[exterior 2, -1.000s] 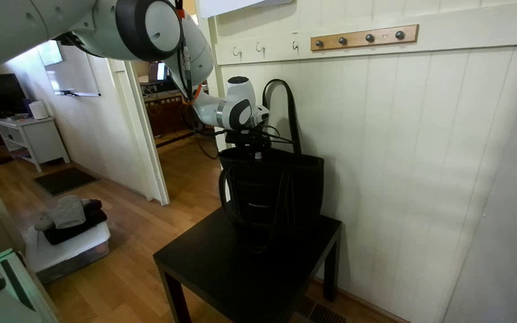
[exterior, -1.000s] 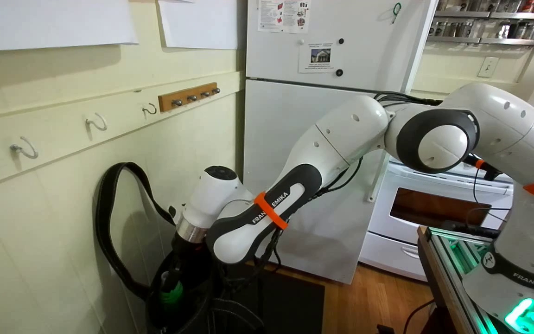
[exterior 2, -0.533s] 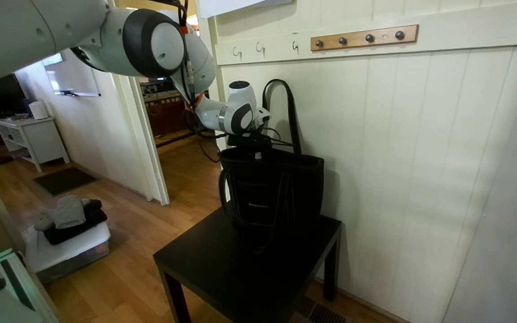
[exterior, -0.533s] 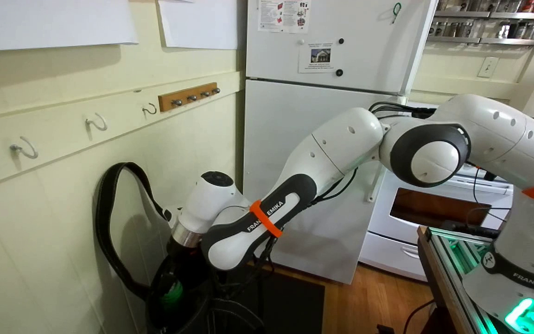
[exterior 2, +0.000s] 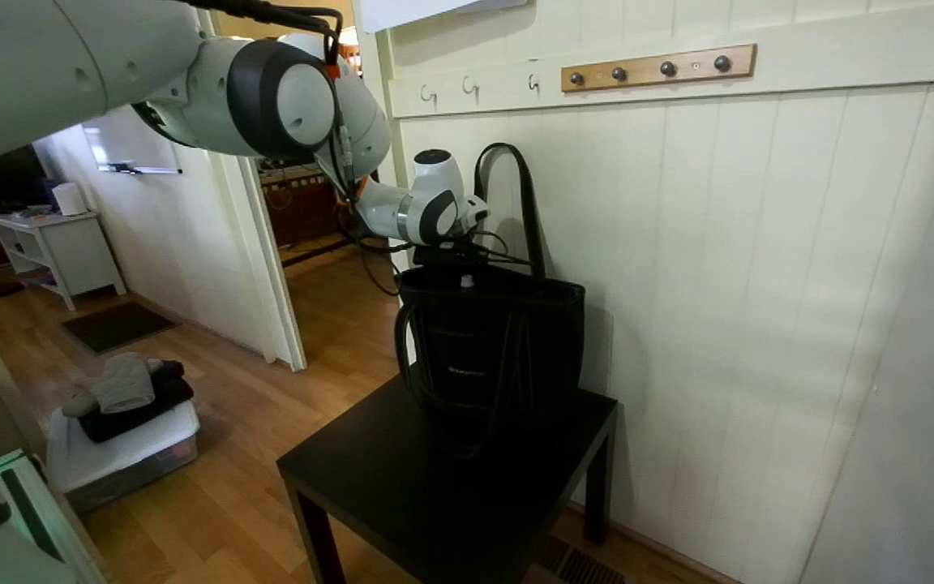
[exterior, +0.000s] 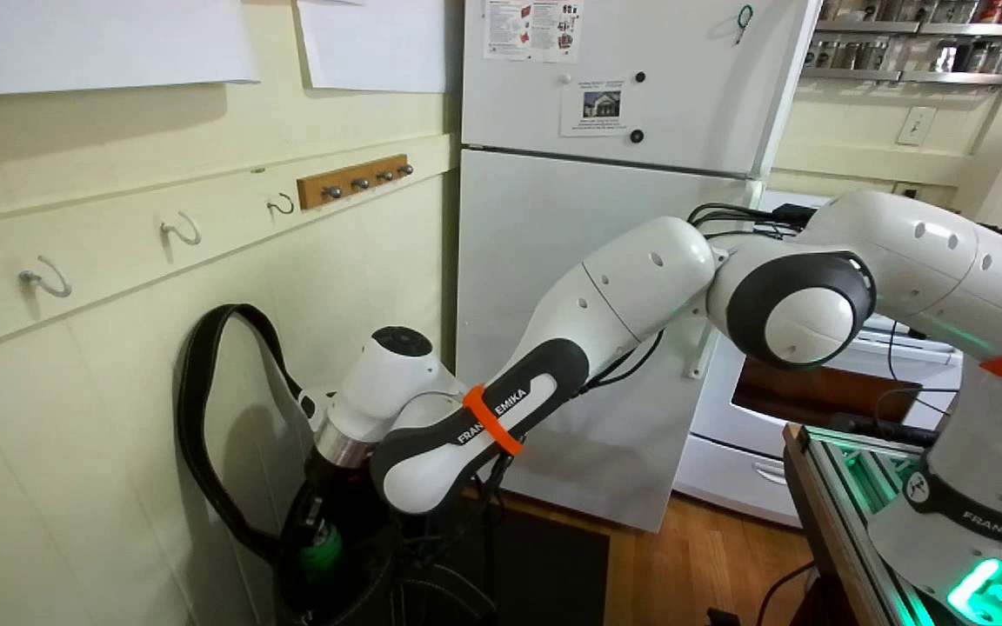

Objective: Remove the green bottle from the bag

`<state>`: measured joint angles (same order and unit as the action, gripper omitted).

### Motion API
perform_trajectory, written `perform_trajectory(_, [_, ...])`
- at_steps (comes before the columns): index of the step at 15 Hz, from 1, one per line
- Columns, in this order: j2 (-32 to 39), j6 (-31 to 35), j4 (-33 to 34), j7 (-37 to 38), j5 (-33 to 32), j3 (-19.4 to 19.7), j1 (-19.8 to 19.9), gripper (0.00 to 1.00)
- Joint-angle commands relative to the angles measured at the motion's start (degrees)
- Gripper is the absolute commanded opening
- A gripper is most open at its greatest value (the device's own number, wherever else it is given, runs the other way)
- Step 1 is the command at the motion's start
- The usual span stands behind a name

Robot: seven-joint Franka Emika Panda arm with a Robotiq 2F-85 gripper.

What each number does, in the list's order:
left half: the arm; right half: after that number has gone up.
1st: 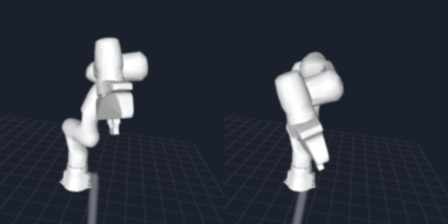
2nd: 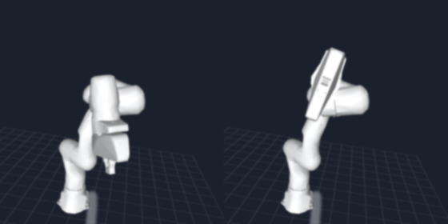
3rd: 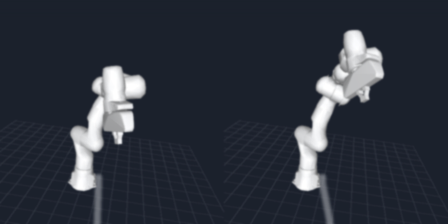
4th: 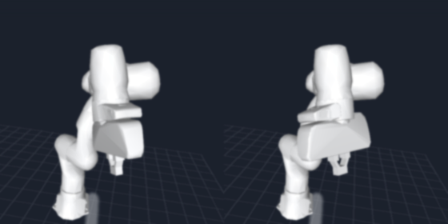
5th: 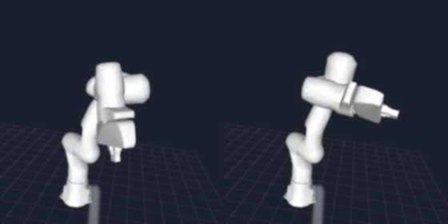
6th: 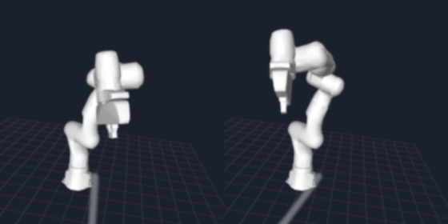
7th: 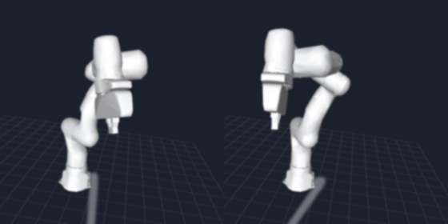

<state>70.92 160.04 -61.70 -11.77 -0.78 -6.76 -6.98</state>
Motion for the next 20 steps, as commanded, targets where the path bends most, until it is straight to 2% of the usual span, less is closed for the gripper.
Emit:
perform_trajectory(1, [1.9,-2.5,3.6,2.9,-1.3,2.2,-1.3,0.88])
perform_trajectory(3, [1.7,-3.3,3.6,4.2,-1.8,3.7,-2.0,1.0])
perform_trajectory(6, [1.6,-4.7,3.8,5.1,-2.0,4.5,-2.5,1.0])
perform_trajectory(7, [1.6,-5.5,4.0,5.1,-2.1,4.4,-2.6,0.95])
perform_trajectory(8, [1.6,-6.5,4.2,5.0,-2.1,4.4,-2.6,0.75])
perform_trajectory(10, [1.6,-8.9,4.6,5.1,-2.3,4.6,-2.9,0.7])
perform_trajectory(11, [1.7,-9.8,4.8,5.3,-2.4,5.0,-3.1,0.64])
perform_trajectory(17, [1.8,-12.2,5.9,5.9,-3.2,5.7,-3.5,0.15])
perform_trajectory(18, [1.7,-12.2,5.9,5.9,-3.3,5.8,-3.5,0.12])
perform_trajectory(20, [1.7,-12.3,5.9,5.7,-3.7,6.0,-3.6,0.12])
